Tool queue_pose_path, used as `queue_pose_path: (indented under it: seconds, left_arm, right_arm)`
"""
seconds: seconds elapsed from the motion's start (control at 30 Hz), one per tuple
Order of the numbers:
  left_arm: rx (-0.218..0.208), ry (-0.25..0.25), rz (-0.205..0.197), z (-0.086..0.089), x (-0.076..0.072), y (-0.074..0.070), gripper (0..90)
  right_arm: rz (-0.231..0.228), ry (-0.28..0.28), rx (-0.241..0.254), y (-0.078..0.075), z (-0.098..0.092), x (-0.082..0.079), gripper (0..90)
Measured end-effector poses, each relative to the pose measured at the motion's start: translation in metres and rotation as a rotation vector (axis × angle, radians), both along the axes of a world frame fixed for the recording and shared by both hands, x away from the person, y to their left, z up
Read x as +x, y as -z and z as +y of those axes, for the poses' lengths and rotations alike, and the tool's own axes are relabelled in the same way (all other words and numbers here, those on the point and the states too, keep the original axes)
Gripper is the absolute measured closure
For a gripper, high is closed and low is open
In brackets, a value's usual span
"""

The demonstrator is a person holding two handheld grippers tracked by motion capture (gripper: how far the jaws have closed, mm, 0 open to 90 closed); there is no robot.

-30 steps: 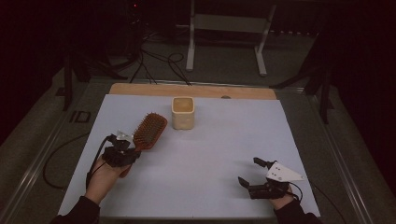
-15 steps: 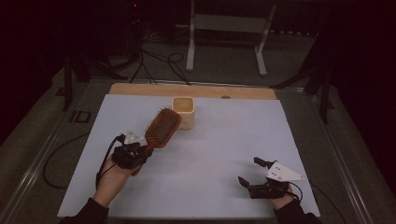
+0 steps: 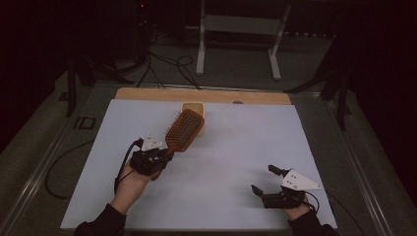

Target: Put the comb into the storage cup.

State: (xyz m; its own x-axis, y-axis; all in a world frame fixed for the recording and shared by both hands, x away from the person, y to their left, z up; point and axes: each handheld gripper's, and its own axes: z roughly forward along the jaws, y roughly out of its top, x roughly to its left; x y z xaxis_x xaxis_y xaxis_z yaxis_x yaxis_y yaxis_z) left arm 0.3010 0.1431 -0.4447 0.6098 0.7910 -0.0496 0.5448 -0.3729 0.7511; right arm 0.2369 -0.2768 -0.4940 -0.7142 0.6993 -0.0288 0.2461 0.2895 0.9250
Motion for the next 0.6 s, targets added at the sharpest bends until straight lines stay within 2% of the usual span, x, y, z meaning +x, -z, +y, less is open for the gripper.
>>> queue_pose_path:
  seconds: [0.07, 0.13, 0.2, 0.3, 0.37, 0.43, 0.6]
  left_arm:
    - [0.0, 0.006, -0.008, -0.003, 0.0, 0.002, 73.4]
    - [-0.009, 0.011, -0.015, -0.007, 0.001, 0.004, 73.5]
    - [-0.026, 0.019, -0.017, -0.009, 0.002, 0.005, 73.4]
    - [-0.033, 0.034, -0.043, -0.013, 0.001, 0.006, 73.5]
    - [-0.038, 0.053, -0.047, -0.015, 0.0, 0.006, 73.4]
    - [-0.041, 0.063, -0.062, -0.016, -0.002, 0.005, 73.4]
    - [-0.061, 0.086, -0.076, -0.016, -0.006, 0.008, 73.4]
  right_arm:
    - [-0.004, -0.014, 0.009, -0.002, 0.0, -0.001, 8.4]
    - [-0.012, -0.013, -0.006, -0.005, 0.003, -0.004, 8.4]
    - [0.005, -0.006, 0.011, -0.009, 0.004, -0.004, 8.4]
    - [0.0, 0.028, 0.023, -0.021, 0.005, -0.005, 8.4]
    - [0.002, 0.03, 0.055, -0.03, 0.005, -0.005, 8.4]
    - [0.002, 0.046, 0.058, -0.037, 0.006, -0.004, 8.4]
    - [-0.022, 0.03, 0.085, -0.053, 0.013, 0.001, 8.4]
